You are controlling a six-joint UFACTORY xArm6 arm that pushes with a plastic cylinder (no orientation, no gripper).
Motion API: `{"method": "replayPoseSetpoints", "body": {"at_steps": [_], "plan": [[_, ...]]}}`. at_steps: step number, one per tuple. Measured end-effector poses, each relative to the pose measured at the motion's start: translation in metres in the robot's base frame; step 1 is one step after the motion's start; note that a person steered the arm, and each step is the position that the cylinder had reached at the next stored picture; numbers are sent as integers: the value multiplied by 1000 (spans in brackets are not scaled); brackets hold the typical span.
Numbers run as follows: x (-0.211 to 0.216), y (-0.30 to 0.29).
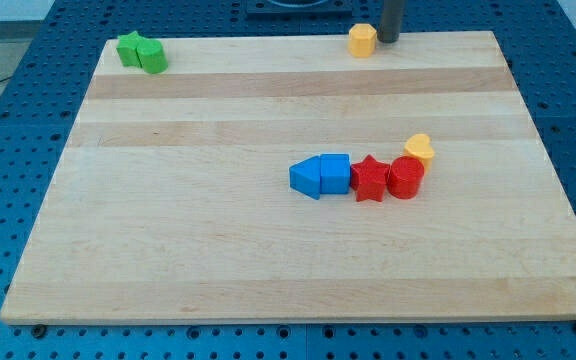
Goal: Move the yellow hexagon towards the blue cube
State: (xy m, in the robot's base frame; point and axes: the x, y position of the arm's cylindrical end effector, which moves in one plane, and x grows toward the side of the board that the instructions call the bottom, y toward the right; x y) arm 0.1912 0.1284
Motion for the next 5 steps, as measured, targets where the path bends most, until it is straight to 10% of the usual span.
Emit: {"method": "replayPoseSetpoints", "body": {"at_steps": [5], "plan": [[1, -89]]}}
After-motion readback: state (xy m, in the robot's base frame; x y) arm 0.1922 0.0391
